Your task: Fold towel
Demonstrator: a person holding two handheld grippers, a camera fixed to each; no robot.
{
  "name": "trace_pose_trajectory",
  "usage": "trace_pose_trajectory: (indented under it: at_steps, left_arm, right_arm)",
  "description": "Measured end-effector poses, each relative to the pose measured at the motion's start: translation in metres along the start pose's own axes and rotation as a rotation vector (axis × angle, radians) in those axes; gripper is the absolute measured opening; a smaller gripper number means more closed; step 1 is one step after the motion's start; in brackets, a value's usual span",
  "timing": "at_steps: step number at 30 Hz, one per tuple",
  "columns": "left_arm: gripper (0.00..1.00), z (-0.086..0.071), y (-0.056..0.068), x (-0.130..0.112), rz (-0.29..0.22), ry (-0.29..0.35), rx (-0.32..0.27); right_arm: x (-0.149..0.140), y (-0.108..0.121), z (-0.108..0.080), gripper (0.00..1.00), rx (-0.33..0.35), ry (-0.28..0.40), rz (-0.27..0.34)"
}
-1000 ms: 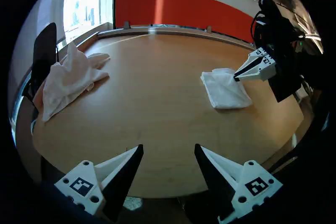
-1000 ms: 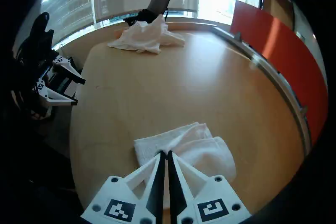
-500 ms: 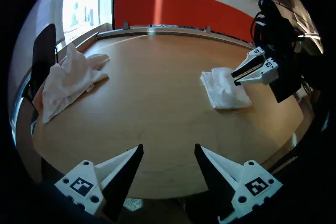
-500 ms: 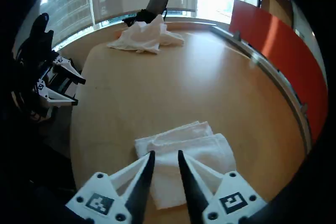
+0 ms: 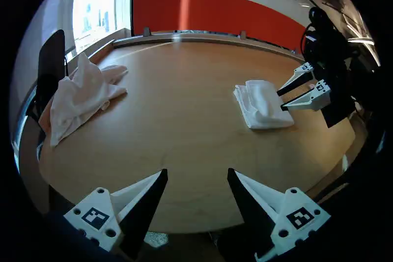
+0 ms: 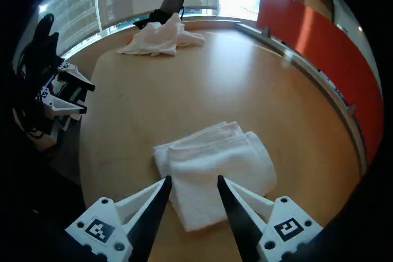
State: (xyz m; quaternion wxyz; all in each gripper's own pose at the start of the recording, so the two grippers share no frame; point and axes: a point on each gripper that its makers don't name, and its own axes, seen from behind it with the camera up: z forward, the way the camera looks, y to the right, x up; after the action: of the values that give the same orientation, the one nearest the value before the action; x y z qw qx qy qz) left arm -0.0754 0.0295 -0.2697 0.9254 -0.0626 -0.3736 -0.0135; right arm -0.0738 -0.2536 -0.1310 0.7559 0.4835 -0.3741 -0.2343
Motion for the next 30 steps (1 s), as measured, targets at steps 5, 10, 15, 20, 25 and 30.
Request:
trace_pose_trajectory:
  at_steps: [5, 10, 15, 20, 25, 30]
  left_arm:
    - [0.9, 0.0, 0.001, 0.001, 0.001, 0.002, -0.002]
    - [0.9, 0.0, 0.002, 0.002, 0.003, 0.002, -0.003]
    - [0.9, 0.0, 0.003, 0.001, 0.006, 0.002, -0.004]
    - [0.9, 0.0, 0.004, 0.001, 0.004, 0.0, -0.007]
    - [0.9, 0.001, 0.006, 0.001, 0.005, 0.002, -0.009]
    - [0.9, 0.0, 0.007, 0.001, 0.003, 0.005, -0.01]
  right_arm:
    - [-0.017, 0.001, -0.004, 0.72, -0.016, -0.014, 0.024]
    - [-0.036, 0.0, -0.007, 0.72, -0.029, -0.036, 0.043]
    - [-0.057, 0.0, -0.01, 0.72, -0.048, -0.061, 0.065]
    - [-0.07, -0.002, -0.012, 0.72, -0.061, -0.078, 0.078]
    - [-0.078, -0.003, -0.012, 0.72, -0.069, -0.086, 0.095]
    - [-0.084, -0.004, -0.01, 0.66, -0.073, -0.091, 0.111]
